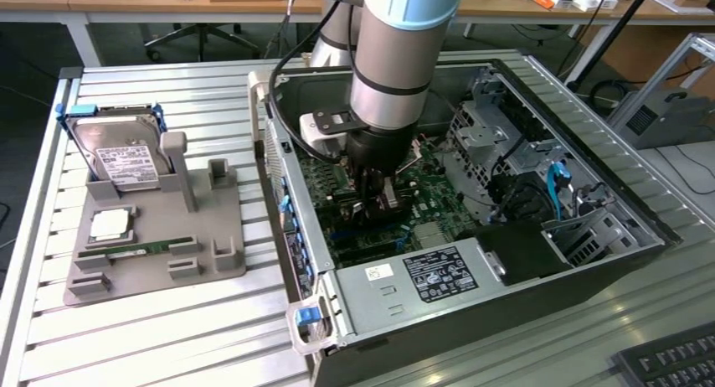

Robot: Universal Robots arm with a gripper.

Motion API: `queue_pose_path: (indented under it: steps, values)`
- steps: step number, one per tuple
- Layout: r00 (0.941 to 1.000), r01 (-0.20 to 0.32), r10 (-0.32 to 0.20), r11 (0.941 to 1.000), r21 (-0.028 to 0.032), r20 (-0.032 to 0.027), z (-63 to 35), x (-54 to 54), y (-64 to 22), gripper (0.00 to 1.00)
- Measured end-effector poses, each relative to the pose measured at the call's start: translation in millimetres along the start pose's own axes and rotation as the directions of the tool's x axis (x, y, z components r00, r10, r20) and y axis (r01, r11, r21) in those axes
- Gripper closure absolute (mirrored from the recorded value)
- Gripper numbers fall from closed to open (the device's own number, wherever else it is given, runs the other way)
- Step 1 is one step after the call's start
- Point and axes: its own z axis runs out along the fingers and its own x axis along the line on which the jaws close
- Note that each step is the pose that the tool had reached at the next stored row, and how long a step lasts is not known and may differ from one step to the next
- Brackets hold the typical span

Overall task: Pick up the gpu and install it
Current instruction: 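Insert the gpu into the slot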

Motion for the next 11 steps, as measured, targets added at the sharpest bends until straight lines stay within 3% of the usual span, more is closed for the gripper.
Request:
queue_pose_path:
  steps: [7,9,11]
  values:
    - [1.0,0.0,0.0,1.0,0.0002,-0.0031,-5.0,-0.3,0.1,0.66]
    - [0.9999,0.0,0.0,1.0,0.0008,-0.0121,-10.9,-1.7,0.0,0.66]
    - [0.9996,0.0,0.0,1.0,0.0017,-0.0266,-18.7,-4.5,0.2,0.66]
